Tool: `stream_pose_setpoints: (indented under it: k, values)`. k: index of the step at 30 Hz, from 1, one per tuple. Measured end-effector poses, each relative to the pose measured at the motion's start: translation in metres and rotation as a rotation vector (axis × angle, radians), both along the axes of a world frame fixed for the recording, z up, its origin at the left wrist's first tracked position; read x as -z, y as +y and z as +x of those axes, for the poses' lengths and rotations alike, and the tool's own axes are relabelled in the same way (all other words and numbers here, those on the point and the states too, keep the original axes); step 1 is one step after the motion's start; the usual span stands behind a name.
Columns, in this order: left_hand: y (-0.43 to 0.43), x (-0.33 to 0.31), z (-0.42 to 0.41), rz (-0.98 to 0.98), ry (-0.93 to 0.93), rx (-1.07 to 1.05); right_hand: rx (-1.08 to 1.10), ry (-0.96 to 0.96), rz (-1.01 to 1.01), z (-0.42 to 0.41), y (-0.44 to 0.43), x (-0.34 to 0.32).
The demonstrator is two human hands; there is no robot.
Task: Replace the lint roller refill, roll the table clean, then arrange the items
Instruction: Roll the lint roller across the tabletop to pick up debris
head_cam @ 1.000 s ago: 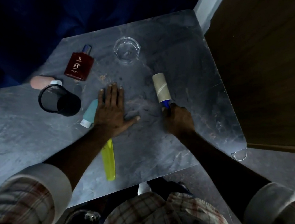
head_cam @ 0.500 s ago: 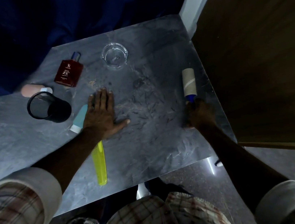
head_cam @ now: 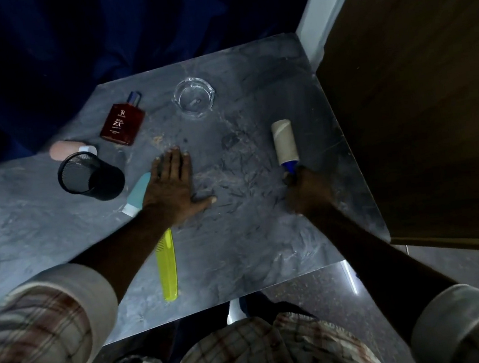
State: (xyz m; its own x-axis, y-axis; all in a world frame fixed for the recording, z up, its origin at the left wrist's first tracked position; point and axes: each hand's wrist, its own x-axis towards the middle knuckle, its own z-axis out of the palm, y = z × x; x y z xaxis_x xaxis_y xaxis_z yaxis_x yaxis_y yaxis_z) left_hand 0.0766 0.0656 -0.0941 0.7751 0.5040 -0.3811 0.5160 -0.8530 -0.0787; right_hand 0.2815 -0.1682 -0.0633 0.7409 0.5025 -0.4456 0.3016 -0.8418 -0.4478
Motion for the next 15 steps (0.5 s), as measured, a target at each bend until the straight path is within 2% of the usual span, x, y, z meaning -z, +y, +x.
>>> stream_pose_setpoints:
  k: [3, 5, 8, 15]
  values:
    - [0.000, 0.000, 0.000, -0.008, 0.002, -0.010, -0.122, -0.188, -0.025, -0.027, 0.022, 0.000]
    - [0.000, 0.001, 0.000, 0.008, -0.006, -0.010, -0.195, -0.161, -0.107, -0.042, 0.037, 0.000]
    - [-0.001, 0.001, 0.000, 0.016, -0.007, -0.007, -0.295, -0.125, -0.122, -0.066, 0.053, 0.006]
    - [0.001, 0.000, -0.001, 0.021, 0.005, 0.008, -0.406, -0.189, -0.174, -0.101, 0.070, 0.012]
